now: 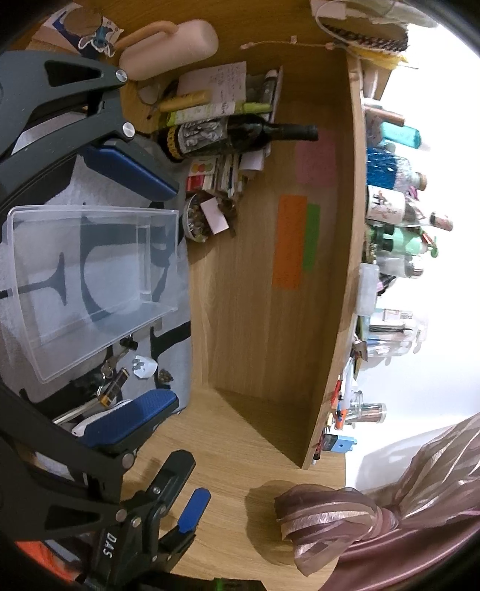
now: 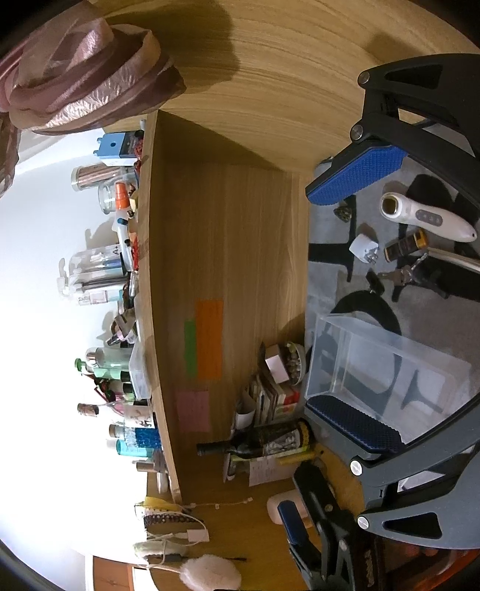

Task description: Organize rigid objects

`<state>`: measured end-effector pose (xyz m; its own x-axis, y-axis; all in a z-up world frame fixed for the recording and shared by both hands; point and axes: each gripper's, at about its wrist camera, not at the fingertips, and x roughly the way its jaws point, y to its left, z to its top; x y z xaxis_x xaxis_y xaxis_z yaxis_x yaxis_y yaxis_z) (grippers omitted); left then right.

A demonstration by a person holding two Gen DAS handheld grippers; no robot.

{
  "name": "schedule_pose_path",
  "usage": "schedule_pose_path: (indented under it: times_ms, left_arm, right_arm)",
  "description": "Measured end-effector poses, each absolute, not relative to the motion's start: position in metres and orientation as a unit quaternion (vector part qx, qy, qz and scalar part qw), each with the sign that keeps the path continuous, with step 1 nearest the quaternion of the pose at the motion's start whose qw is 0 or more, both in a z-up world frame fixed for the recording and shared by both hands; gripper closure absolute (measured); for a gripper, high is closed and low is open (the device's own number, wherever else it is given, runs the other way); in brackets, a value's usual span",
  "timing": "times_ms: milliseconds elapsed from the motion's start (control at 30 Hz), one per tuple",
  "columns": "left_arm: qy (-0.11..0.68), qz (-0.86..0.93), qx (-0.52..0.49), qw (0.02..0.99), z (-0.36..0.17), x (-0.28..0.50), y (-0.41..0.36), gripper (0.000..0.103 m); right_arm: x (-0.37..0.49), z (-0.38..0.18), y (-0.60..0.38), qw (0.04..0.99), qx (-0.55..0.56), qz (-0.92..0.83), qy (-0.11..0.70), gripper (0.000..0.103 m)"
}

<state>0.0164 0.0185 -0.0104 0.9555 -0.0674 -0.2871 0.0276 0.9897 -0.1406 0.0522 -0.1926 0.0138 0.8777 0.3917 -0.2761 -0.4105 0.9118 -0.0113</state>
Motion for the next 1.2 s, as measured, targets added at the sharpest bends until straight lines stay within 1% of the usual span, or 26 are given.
schedule_pose_path:
  times_ms: [33,67,133,233,300,333,400,467,500,533,567,600,667,700,733,767,800,867,900,967,1133,1200]
  left_arm:
    - [0.151,-0.023,-0.066,0.986,-0.012,0.019,0.02,0.003]
    - [0.157,-0.019,-0.064,0.985,-0.014,0.021,0.021,0.012]
    - [0.177,-0.009,-0.059,0.982,-0.018,0.029,0.027,0.021]
    - [0.21,0.0,-0.064,0.976,-0.03,0.044,0.042,0.022]
    - [0.227,0.008,-0.064,0.972,-0.037,0.052,0.053,0.024]
    - [0.238,0.01,-0.065,0.969,-0.041,0.057,0.059,0.025]
    - [0.265,0.013,-0.069,0.962,-0.05,0.067,0.071,0.03]
    - [0.3,0.012,-0.078,0.951,-0.06,0.079,0.084,0.042]
    - [0.315,0.012,-0.083,0.945,-0.065,0.084,0.089,0.045]
    - [0.333,0.014,-0.09,0.938,-0.071,0.09,0.094,0.051]
    - [0.35,0.017,-0.093,0.932,-0.076,0.094,0.097,0.058]
    - [0.363,0.017,-0.094,0.927,-0.08,0.098,0.099,0.06]
    - [0.388,0.006,-0.086,0.917,-0.088,0.105,0.099,0.061]
    - [0.398,0.002,-0.082,0.914,-0.092,0.108,0.098,0.061]
    - [0.409,-0.004,-0.079,0.909,-0.096,0.112,0.097,0.065]
    - [0.419,-0.008,-0.078,0.905,-0.099,0.115,0.097,0.07]
    - [0.428,-0.011,-0.08,0.9,-0.101,0.117,0.096,0.073]
    - [0.447,-0.018,-0.092,0.89,-0.107,0.124,0.098,0.084]
    - [0.454,-0.019,-0.099,0.885,-0.11,0.127,0.1,0.087]
    - [0.464,-0.026,-0.123,0.877,-0.116,0.131,0.104,0.09]
    - [0.454,-0.019,-0.123,0.882,-0.118,0.131,0.1,0.091]
    - [0.453,-0.019,-0.123,0.883,-0.118,0.131,0.101,0.091]
  right_arm:
    - [0.055,0.012,-0.191,0.968,-0.036,0.206,0.138,0.0]
    - [0.057,0.011,-0.191,0.968,-0.038,0.206,0.14,0.0]
    - [0.062,0.008,-0.189,0.967,-0.043,0.206,0.147,0.0]
    - [0.07,0.003,-0.187,0.966,-0.051,0.2,0.157,0.001]
    - [0.077,0.0,-0.186,0.965,-0.054,0.196,0.167,0.006]
    - [0.08,-0.001,-0.186,0.964,-0.056,0.195,0.173,0.007]
    - [0.09,-0.005,-0.185,0.961,-0.057,0.194,0.188,0.013]
    - [0.099,-0.006,-0.185,0.959,-0.057,0.194,0.2,0.018]
    - [0.103,-0.007,-0.186,0.958,-0.058,0.194,0.205,0.021]
    - [0.107,-0.008,-0.186,0.957,-0.058,0.193,0.21,0.022]
    - [0.113,-0.01,-0.186,0.955,-0.058,0.193,0.218,0.027]
    - [0.119,-0.012,-0.186,0.953,-0.058,0.193,0.226,0.032]
    - [0.127,-0.015,-0.186,0.949,-0.059,0.194,0.242,0.037]
    - [0.133,-0.018,-0.187,0.946,-0.057,0.194,0.253,0.037]
    - [0.137,-0.019,-0.187,0.945,-0.055,0.193,0.258,0.037]
    - [0.142,-0.022,-0.188,0.944,-0.054,0.19,0.265,0.038]
    - [0.147,-0.024,-0.189,0.943,-0.055,0.185,0.272,0.039]
    - [0.156,-0.028,-0.193,0.941,-0.054,0.177,0.284,0.04]
    - [0.162,-0.03,-0.197,0.938,-0.048,0.173,0.296,0.041]
    - [0.175,-0.034,-0.203,0.936,-0.044,0.164,0.309,0.043]
    - [0.208,-0.049,-0.214,0.933,-0.037,0.133,0.333,0.045]
    - [0.224,-0.055,-0.216,0.928,-0.039,0.126,0.35,0.049]
